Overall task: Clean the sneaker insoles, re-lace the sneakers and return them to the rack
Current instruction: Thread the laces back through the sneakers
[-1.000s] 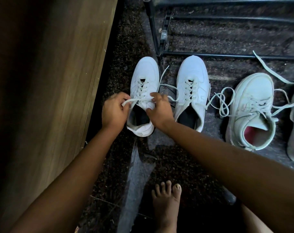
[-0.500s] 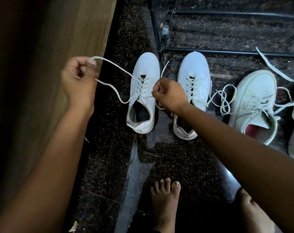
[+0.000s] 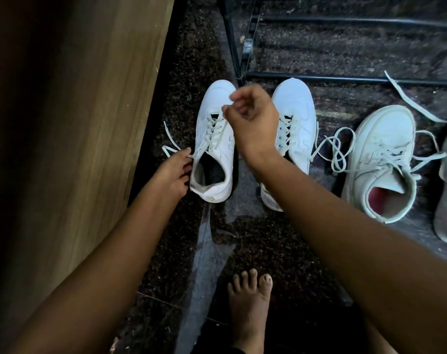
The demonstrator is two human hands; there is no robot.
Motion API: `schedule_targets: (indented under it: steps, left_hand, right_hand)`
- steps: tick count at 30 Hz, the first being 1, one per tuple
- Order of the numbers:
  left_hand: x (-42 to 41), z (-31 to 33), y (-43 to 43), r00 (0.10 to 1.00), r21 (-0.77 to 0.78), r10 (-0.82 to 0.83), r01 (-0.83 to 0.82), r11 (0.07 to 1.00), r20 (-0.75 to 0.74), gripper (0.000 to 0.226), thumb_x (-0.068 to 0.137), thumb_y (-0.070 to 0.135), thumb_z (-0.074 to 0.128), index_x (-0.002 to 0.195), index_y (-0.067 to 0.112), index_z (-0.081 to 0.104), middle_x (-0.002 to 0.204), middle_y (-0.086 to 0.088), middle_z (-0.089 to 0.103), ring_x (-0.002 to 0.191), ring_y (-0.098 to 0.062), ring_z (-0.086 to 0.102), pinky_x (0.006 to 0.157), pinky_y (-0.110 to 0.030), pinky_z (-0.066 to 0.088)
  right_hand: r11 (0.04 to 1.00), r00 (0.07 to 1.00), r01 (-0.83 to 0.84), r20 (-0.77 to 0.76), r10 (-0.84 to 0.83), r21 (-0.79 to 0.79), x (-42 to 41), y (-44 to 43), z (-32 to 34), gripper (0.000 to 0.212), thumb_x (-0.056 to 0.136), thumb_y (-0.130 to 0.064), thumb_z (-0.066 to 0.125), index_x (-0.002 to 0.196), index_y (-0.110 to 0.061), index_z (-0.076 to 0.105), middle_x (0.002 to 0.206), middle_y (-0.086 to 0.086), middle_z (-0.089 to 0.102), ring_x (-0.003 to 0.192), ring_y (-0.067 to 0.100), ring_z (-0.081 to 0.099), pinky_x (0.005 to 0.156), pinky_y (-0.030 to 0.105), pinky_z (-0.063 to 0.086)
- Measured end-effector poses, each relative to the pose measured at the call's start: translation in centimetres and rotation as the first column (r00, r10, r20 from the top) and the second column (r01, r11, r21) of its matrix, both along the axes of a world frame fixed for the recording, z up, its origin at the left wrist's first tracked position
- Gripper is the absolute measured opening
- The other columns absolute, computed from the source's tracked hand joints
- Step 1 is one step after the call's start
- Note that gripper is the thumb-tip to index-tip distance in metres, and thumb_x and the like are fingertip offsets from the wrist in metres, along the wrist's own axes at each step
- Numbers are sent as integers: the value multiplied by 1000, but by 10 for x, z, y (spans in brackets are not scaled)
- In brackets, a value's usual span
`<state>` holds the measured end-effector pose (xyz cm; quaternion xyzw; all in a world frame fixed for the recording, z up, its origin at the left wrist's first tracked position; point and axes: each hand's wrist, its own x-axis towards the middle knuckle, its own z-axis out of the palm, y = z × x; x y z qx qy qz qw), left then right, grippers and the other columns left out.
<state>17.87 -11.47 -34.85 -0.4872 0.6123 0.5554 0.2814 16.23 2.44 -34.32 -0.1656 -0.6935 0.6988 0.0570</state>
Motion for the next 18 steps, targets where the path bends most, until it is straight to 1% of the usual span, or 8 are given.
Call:
schedule_targets:
  steps: [2,4,5,8,10,12,15,18]
  left_hand:
    - [-6,-12,-4,999,-20,-49,49,999,-4,22,96,32,49,85,15,55,87,1,55,73,-12,50,61,-23,41]
    - [-15,-15,-5,999,-34,27,-28,999,-35,19,94,29,55,78,18,54,81,4,55,73,-11,50,71,-24,42]
    - [-20,-19,-8,999,-50,15,-17,999,-48,18,92,29,58,77,19,56,81,5,56,76,-11,50,81,-25,42]
    - [-25,-22,-10,999,-43,12,-13,999,-31,17,87,25,64,72,20,57,77,6,55,73,-8,48,88,-24,44]
    - [-28,-20,-7,999,-45,-6,4,999,-41,21,89,26,61,70,21,55,75,7,53,70,-7,45,78,-21,38]
    - [-33,-15,-2,996,-34,-39,37,999,-76,23,93,28,54,71,21,53,73,10,56,70,-6,41,83,-24,29]
    - [-38,-7,1,968,-39,-37,28,999,-246,18,94,20,51,76,22,54,57,15,64,61,-2,47,65,-22,32]
    - [-36,10,8,865,-52,-72,53,997,-496,14,91,8,56,86,21,55,73,5,66,51,3,57,55,-17,41]
  right_hand:
    - [869,957,222,270,-107,-442,-3,-8,7,24,80,7,63,85,-13,52,87,19,59,71,26,61,68,33,53]
    - [593,864,408,504,-5,-694,-5,-9,11,19,86,11,55,101,0,53,98,25,62,78,27,63,61,26,55]
    - [545,827,447,560,51,-709,-5,-7,11,18,89,11,53,107,7,53,107,27,62,88,30,65,59,21,54]
    - [594,804,434,588,84,-678,-3,-4,6,3,90,10,52,92,8,53,114,29,61,107,34,63,67,25,55]
    - [634,803,411,589,88,-655,-4,-3,0,12,91,8,53,85,-2,48,100,23,66,93,30,68,71,31,55]
    - [721,798,347,592,109,-600,-6,-2,-3,17,91,1,56,82,-10,48,78,10,64,68,18,65,64,27,49]
    - [771,803,295,584,120,-564,-11,-5,-6,19,91,-5,59,78,-15,50,65,3,62,56,11,58,56,22,38]
    - [828,831,210,541,129,-519,-12,-12,-7,14,91,-3,57,80,-12,56,62,6,61,43,8,48,50,21,36]
